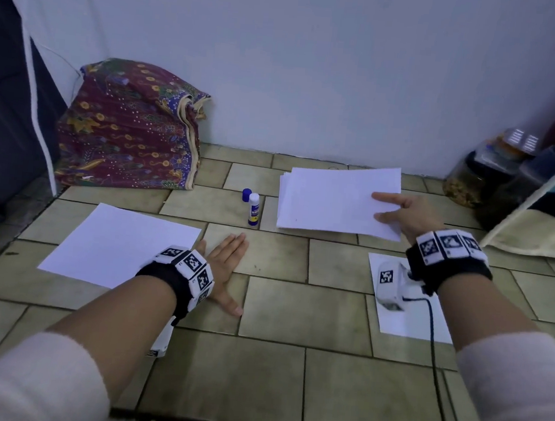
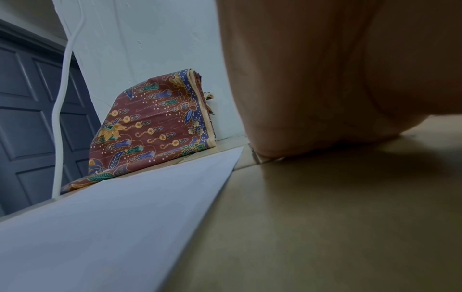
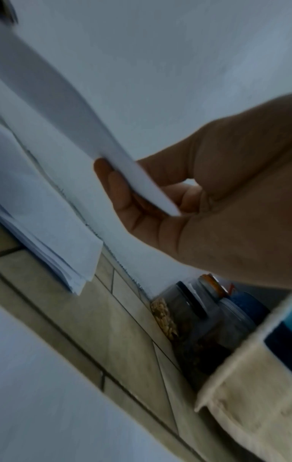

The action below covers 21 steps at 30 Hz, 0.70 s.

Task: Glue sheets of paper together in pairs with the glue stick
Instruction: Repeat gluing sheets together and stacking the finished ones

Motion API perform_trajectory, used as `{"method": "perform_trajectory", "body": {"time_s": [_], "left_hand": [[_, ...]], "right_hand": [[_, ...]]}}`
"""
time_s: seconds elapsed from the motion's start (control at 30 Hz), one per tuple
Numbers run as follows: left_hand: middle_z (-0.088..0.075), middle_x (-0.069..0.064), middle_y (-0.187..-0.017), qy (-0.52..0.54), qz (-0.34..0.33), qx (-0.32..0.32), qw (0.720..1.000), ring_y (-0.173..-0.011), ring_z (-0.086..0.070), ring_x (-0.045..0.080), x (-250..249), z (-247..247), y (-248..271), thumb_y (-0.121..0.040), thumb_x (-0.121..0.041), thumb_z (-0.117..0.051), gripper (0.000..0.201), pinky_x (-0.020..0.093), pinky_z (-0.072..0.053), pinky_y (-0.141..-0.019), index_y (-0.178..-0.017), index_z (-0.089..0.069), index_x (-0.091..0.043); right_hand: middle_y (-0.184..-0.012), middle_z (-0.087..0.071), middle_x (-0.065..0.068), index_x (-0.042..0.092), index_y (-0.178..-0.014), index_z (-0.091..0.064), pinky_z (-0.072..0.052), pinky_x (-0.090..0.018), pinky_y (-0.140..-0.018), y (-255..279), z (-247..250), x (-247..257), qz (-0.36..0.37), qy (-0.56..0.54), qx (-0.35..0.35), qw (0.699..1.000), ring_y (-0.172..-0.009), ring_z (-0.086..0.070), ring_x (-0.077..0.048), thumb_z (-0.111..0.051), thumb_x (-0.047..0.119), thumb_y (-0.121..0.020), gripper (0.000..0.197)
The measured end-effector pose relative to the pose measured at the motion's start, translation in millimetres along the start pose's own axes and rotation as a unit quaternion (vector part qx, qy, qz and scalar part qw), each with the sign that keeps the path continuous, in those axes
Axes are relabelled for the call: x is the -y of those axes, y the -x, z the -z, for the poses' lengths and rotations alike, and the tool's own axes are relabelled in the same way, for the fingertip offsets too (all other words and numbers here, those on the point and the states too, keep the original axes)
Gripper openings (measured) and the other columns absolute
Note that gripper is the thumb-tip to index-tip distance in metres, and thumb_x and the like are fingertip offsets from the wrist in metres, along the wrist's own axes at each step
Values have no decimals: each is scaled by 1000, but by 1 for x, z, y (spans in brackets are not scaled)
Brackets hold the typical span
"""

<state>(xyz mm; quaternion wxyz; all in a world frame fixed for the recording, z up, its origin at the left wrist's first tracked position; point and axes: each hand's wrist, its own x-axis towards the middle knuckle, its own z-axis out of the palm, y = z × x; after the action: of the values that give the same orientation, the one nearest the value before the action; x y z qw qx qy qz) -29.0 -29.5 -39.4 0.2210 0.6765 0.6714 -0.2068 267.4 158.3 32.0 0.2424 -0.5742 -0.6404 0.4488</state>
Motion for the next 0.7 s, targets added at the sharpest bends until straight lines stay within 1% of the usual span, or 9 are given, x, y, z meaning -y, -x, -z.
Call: {"method": "perform_trajectory", "body": {"time_s": [0.07,0.13,0.17,0.27,0.33,0.43,0.5,0.6,0.7], "left_hand": [[37,0,-152,2,-3,4,1000,-141,31,14,2,0,-2,-68,-71,-66,136,57,7,-114,-146,29,-12],[37,0,-152,0,-5,5,1000,-141,31,14,3,-1,-4,-67,-73,-66,137,57,7,-114,-146,29,-13],[37,0,-152,-1,-5,3,1000,-141,31,14,4,-1,-5,-66,-73,-66,138,57,7,-113,-146,29,-13],[36,-1,-152,-1,-3,-2,1000,-141,30,14,4,-3,-6,-65,-73,-67,138,57,6,-113,-146,28,-14],[36,0,-152,-5,-2,2,1000,-142,29,14,4,-1,-6,-64,-75,-67,139,58,4,-114,-147,27,-14],[38,0,-152,-19,-3,14,1000,-142,30,15,6,1,-8,-40,-90,-52,153,58,1,-113,-145,30,-14],[39,0,-151,-16,-10,20,1000,-141,31,14,7,3,-8,-23,-92,-31,157,58,1,-113,-144,31,-14],[43,-6,-145,-14,-21,19,999,-139,31,12,9,2,-10,0,-101,-15,174,58,0,-112,-144,31,-14],[42,-3,-148,-9,-22,12,1000,-139,32,12,10,1,-10,-5,-100,-19,171,58,2,-112,-144,31,-15]], "right_hand": [[-116,-65,-5,39,-90,-72,-51,-32,-92,-18,-6,1,-18,2,-5,1000,-95,-64,-19,-75,1,-75,41],[-109,-62,-4,30,-110,-69,-49,-18,-68,-30,-12,4,-27,35,-17,999,-75,-58,-12,-71,1,-80,43],[-108,-60,-4,26,-118,-66,-44,-15,-63,-36,-15,5,-26,55,-26,998,-71,-53,-10,-69,0,-81,45],[-127,-56,-8,18,-122,-64,-42,-23,-86,-48,-21,7,-27,105,-33,994,-97,-55,-20,-66,-4,-83,45],[-136,-51,-9,16,-123,-63,-39,-25,-91,-57,-23,6,-41,143,-27,989,-108,-52,-24,-65,-5,-83,45],[-145,-43,-8,17,-126,-61,-38,-29,-100,-66,-25,7,-41,216,-9,975,-125,-47,-28,-65,-2,-84,46],[-147,-39,-8,17,-127,-60,-37,-30,-102,-70,-28,8,-39,253,-3,967,-128,-45,-29,-66,-1,-84,47],[-147,-39,-10,16,-129,-58,-37,-29,-101,-75,-32,10,-38,288,3,957,-128,-45,-29,-65,-1,-85,48],[-146,-40,-10,16,-132,-56,-37,-30,-102,-77,-36,11,-42,346,21,937,-129,-44,-28,-67,3,-84,51]]}}
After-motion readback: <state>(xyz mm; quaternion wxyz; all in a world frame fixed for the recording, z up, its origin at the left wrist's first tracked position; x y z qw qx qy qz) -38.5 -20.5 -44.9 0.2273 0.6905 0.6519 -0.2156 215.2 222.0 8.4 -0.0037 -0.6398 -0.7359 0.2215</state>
